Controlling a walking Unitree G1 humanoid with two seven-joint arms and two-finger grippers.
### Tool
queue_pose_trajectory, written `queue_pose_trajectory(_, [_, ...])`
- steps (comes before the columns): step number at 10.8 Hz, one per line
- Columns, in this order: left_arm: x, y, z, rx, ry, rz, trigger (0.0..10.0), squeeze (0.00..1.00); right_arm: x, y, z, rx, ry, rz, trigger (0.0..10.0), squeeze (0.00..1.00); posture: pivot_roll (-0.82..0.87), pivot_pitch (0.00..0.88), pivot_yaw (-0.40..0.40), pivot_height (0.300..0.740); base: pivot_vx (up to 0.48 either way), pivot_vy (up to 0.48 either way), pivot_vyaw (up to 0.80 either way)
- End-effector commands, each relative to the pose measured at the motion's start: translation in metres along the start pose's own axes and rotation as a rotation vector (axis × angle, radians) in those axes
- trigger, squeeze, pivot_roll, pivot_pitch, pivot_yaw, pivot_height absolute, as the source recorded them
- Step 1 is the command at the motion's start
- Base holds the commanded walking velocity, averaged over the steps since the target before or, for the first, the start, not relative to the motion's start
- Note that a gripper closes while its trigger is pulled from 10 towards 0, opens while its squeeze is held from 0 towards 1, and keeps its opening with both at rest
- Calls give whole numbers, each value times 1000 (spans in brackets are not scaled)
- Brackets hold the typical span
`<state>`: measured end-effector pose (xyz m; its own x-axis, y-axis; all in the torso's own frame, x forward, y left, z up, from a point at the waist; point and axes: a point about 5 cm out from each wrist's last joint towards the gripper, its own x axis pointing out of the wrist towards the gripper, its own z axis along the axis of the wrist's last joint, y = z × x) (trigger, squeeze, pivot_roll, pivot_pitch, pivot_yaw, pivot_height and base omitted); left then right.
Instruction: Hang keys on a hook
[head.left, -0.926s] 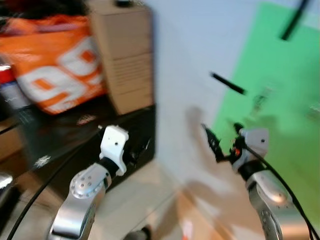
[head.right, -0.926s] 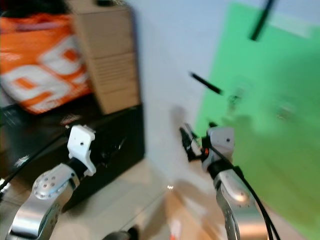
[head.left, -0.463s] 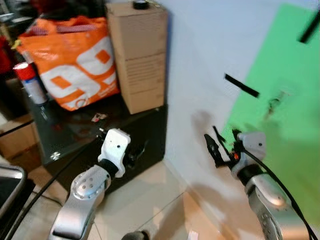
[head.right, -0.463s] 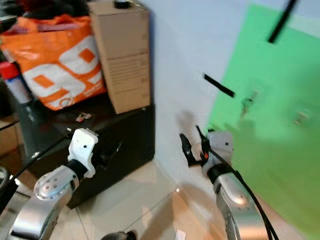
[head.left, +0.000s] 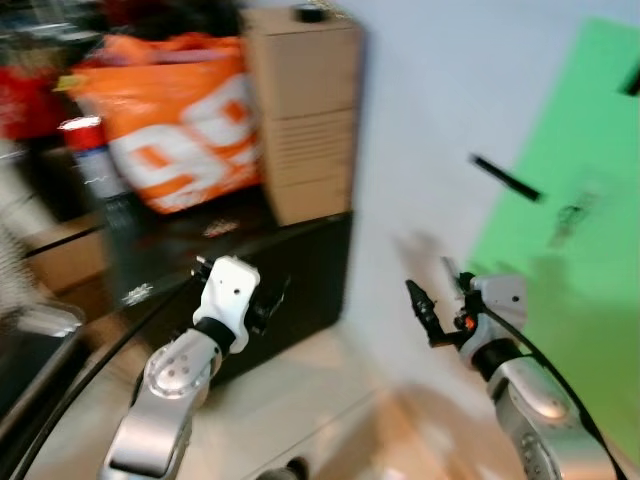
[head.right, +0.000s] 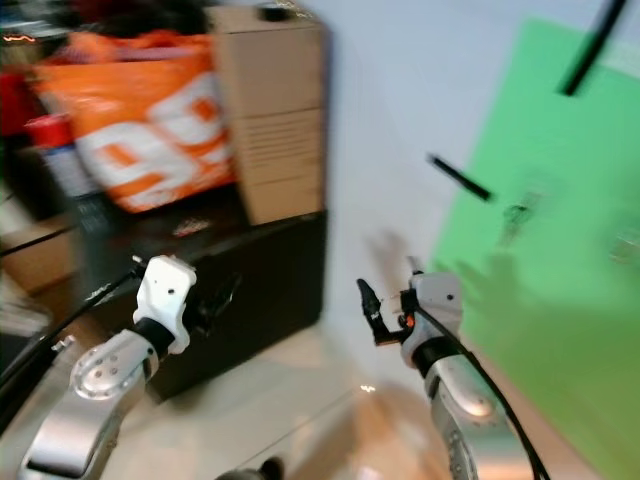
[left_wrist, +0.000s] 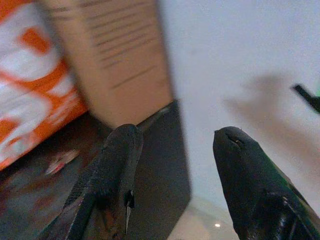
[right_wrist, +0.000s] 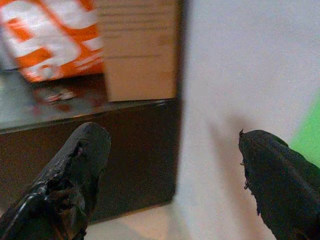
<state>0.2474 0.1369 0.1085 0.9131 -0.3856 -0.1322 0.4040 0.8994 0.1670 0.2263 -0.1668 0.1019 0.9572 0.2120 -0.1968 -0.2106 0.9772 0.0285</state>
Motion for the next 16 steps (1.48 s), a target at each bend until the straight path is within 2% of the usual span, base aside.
queue_pose_trajectory(1, [1,3,2,15,-16,33,10000,0,1,2,3,9,-11,16,10000,1000,-49,0,21,740,0,0,800])
queue_pose_trajectory(4, [2,9,4,2,-31,97,10000,0,1,0,2,43,-8,-16,10000,1000,-48,0,20,740,0,0,800])
queue_pose_trajectory(7, [1,12,7,-3,-61,107,10000,0,2,-2,2,68,-18,-69,10000,1000,-47,0,17,740,0,0,800])
queue_pose_trajectory(16, [4,15,10,-5,-79,110,10000,0,4,-9,5,59,-31,-144,10000,1000,-52,0,11,740,381,0,0])
